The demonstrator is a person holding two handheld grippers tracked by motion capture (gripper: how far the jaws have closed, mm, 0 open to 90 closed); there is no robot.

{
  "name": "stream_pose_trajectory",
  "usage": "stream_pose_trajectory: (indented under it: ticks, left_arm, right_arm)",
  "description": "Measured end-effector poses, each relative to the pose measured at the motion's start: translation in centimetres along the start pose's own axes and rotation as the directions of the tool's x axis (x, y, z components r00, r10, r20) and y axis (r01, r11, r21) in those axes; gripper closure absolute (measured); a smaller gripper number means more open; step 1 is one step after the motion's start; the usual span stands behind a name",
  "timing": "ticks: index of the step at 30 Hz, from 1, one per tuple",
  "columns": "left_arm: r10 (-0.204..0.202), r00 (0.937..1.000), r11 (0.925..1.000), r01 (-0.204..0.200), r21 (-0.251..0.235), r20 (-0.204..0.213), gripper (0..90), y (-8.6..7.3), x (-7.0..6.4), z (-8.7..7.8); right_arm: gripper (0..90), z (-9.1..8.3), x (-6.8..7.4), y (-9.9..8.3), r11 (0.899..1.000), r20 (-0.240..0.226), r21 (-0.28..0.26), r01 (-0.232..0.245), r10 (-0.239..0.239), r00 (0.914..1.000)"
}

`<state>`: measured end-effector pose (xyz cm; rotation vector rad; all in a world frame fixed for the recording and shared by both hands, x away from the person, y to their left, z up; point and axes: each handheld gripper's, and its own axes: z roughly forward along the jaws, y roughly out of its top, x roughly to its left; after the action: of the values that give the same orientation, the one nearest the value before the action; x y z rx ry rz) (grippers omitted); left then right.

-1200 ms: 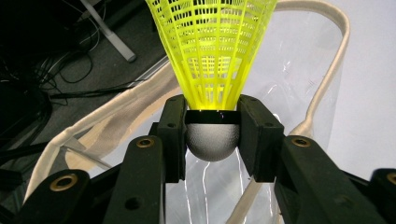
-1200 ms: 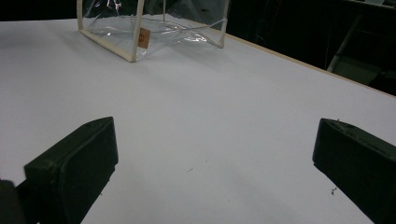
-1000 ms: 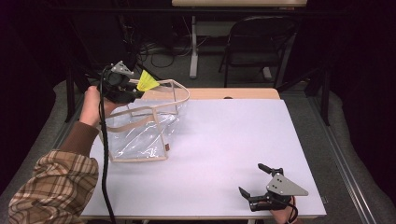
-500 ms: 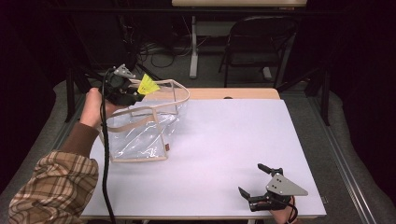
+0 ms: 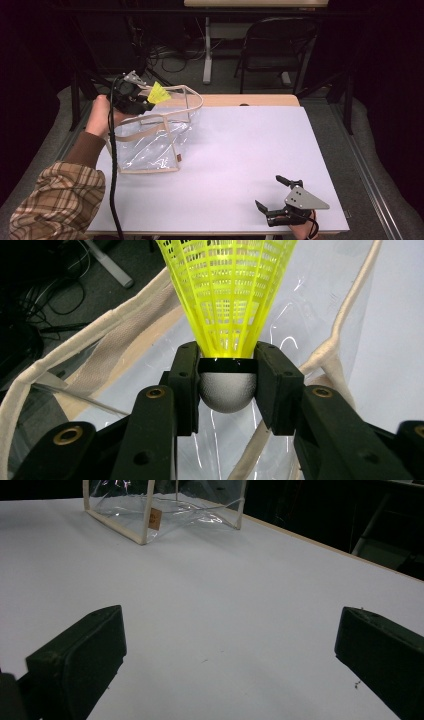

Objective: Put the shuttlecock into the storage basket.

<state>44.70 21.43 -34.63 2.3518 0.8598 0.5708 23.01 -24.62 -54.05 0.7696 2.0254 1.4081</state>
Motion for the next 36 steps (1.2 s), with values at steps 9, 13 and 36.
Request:
stream_pose_trajectory:
  ticks: [9, 13, 36]
  left_arm:
    - [-0.005, 0.9999, 0.9997, 0.005, 0.023, 0.016, 64.7, -0.26, 0.05, 0.41]
    - [-0.003, 0.9998, 0.9994, 0.002, 0.035, 0.021, 64.6, -0.37, -0.04, 0.64]
    - [-0.040, 0.9991, 0.9992, 0.040, -0.005, 0.015, 23.8, -0.03, -0.18, 0.55]
  right_arm:
    - [0.0, 0.02, 0.00, -0.01, 1.000, 0.000, -0.001, 0.002, -0.002, 1.0000]
    - [0.0, 0.04, 0.04, -0.01, 1.000, -0.002, -0.002, -0.002, 0.002, 1.0000]
    - [0.0, -0.26, -0.11, -0.17, 1.000, 0.001, 0.006, 0.001, -0.001, 1.0000]
